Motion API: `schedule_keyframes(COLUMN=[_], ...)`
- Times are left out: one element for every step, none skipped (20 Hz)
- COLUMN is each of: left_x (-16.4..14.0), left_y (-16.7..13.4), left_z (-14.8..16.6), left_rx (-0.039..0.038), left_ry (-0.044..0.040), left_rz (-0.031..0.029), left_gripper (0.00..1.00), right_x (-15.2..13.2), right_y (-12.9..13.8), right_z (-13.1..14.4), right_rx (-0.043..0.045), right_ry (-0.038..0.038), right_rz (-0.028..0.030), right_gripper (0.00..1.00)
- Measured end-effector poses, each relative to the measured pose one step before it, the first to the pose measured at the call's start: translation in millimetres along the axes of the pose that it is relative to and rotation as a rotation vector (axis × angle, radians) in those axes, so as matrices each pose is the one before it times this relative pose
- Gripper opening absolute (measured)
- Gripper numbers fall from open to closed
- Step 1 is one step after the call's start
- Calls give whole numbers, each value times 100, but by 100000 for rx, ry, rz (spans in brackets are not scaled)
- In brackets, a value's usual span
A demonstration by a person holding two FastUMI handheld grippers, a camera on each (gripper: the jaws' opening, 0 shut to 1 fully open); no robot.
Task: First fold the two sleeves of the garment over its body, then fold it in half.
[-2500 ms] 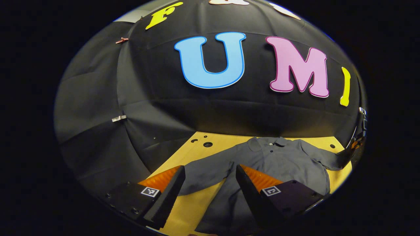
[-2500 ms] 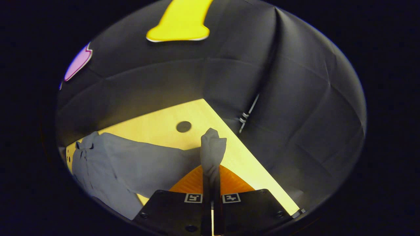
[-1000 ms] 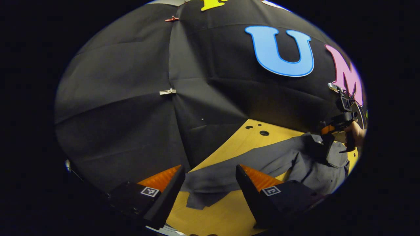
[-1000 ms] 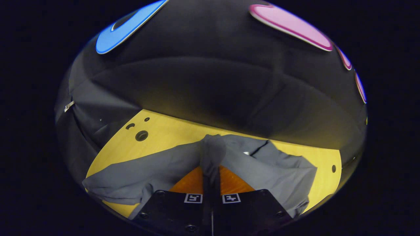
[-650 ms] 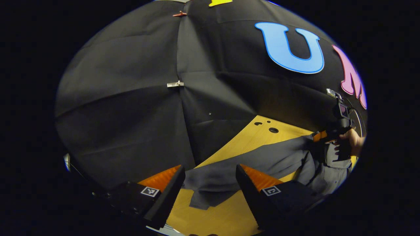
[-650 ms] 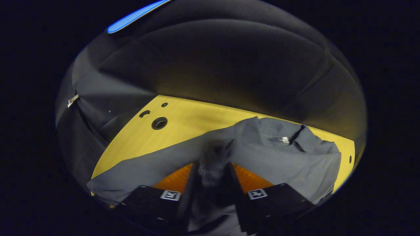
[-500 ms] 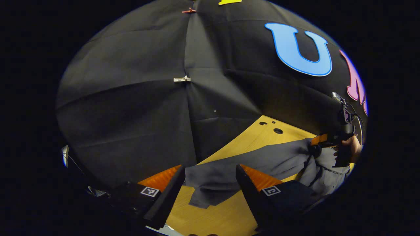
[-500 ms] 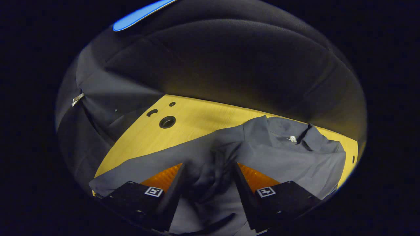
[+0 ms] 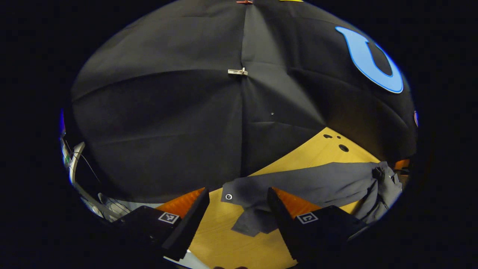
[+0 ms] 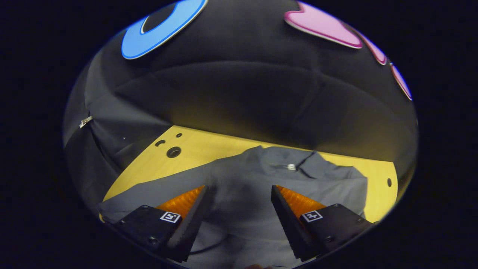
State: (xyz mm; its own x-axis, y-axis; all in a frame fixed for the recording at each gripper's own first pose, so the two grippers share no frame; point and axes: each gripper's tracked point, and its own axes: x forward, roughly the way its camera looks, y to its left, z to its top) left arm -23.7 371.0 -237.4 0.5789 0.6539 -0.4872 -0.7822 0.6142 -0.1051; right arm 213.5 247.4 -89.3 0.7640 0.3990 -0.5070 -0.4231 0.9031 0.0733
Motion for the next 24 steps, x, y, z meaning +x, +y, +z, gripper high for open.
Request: schedule_keyframes(left_x=[595,769,689,411,484,580,560,574,478,399,428,352,364,250,328,133,340,-103,-22,-24,217,103,-32,4], left_y=[176,-93,-223,-70,-170,-269,-502,-491,-499,-340,-402,-288,-226,-159,-47,-25,-430,-339,-12,-135,-405,-502,-451,-642], left_z=[-195,-111,-180,-59,-65,-333,-234,-230,-30,-269,-256,-404,-331,-529,-594,-183,389,-312,380,-173,174,4,206,174], left_rx=[30,190,56,-187,-260,-6,285,699,1214,1594,1884,2030,1705,1049,518,1833,2178,1271,334,119,80,1670,2648,2411], left_ry=[1160,589,1166,745,973,1314,1097,1118,782,1032,1481,1452,1521,2198,2550,736,-1254,990,-152,1694,693,473,393,-254], left_rz=[992,346,90,58,-263,-362,-277,-600,-239,-429,-238,305,303,287,579,742,-1657,-1705,-855,-1021,-2501,-913,-1735,-1599], left_gripper=[98,96,96,96,96,96,96,96,96,96,96,96,96,96,96,97,99,96,95,92,92,84,77,62], right_x=[-631,-786,-719,-627,-757,-744,-754,-597,-575,-198,-423,-586,-571,-405,-465,-444,-385,-415,-368,-294,-302,-220,-221,-312], right_y=[-1609,-1664,-1659,-1504,-1414,-1449,-1336,-1255,-1262,-766,-1060,-1055,-535,-335,-742,-786,-664,-473,-480,-521,-447,-310,-302,-320], right_z=[135,170,98,197,112,87,39,94,28,-160,-38,-72,-47,-236,-201,-314,-286,-348,-391,-355,-327,-422,-364,-373], right_rx=[381,79,217,602,1141,1380,1469,1197,586,-388,-1094,-526,145,9,-414,-401,-421,-600,-878,-1023,-635,-20,454,578], right_ry=[-714,-318,-498,-663,-619,-354,-474,-389,-396,-295,-503,-472,-581,-191,130,-47,-77,35,81,106,103,287,504,383], right_rz=[-1859,-1789,-1972,-1898,-1725,-1548,-1520,-1494,-1510,-1508,-1280,-1193,-1,-445,-541,-735,-667,-399,-404,-460,-246,-137,-112,-444], right_gripper=[100,100,100,100,100,100,100,100,100,100,100,100,100,100,100,99,99,98,98,98,98,98,98,98])
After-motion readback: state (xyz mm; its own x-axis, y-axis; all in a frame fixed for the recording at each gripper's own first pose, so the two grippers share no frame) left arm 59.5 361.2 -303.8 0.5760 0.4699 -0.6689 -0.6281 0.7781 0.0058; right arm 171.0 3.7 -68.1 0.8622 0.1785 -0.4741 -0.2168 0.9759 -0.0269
